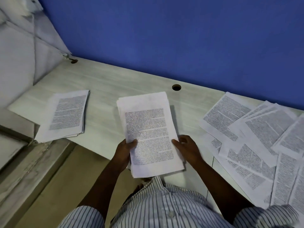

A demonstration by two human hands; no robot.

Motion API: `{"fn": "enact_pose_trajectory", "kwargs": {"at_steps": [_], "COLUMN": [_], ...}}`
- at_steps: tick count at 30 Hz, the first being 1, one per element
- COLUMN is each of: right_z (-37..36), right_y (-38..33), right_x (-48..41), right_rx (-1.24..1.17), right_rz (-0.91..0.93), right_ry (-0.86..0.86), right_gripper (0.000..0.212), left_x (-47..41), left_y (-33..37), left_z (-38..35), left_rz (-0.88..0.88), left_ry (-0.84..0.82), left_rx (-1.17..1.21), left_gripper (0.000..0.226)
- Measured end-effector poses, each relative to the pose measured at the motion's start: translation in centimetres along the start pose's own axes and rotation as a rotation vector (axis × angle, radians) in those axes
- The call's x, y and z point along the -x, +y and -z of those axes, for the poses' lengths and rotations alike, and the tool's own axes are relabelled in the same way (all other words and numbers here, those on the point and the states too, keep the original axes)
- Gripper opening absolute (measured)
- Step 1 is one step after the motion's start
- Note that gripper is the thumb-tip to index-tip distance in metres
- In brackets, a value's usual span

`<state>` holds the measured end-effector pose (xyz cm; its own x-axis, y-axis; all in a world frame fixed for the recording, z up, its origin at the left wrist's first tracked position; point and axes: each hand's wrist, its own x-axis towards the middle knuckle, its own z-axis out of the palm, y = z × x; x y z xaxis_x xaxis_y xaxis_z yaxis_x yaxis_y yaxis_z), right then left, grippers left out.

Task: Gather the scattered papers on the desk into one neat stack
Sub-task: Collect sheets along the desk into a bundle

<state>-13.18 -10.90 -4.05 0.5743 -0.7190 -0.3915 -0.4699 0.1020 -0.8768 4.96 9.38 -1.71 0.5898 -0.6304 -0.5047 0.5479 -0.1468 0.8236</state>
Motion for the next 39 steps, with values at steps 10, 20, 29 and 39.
{"fn": "enact_pose_trajectory", "kwargs": {"at_steps": [10,20,29,39], "right_z": [-2.2,-5.3,-11.2,-21.4], "right_y": [-6.2,-8.9,-13.2,-17.6], "right_x": [-0.5,-0.8,-3.1,-4.7], "right_rx": [-0.304,-1.129,-0.980,-0.068], "right_rz": [0.034,-0.245,-0.199,-0.043], "right_ry": [-0.221,-0.329,-0.188,-0.413], "right_gripper": [0.029,0.043,0.040,0.034], "left_x": [0.1,2.2,0.0,-2.1], "left_y": [6.6,12.8,15.4,18.3], "left_z": [-1.8,-1.3,3.6,19.4], "left_rz": [-0.127,-0.381,-0.388,-0.142], "left_ry": [0.156,0.169,0.309,0.195], "left_rx": [-0.263,0.029,-0.059,0.012], "left_gripper": [0.028,0.040,0.020,0.019]}}
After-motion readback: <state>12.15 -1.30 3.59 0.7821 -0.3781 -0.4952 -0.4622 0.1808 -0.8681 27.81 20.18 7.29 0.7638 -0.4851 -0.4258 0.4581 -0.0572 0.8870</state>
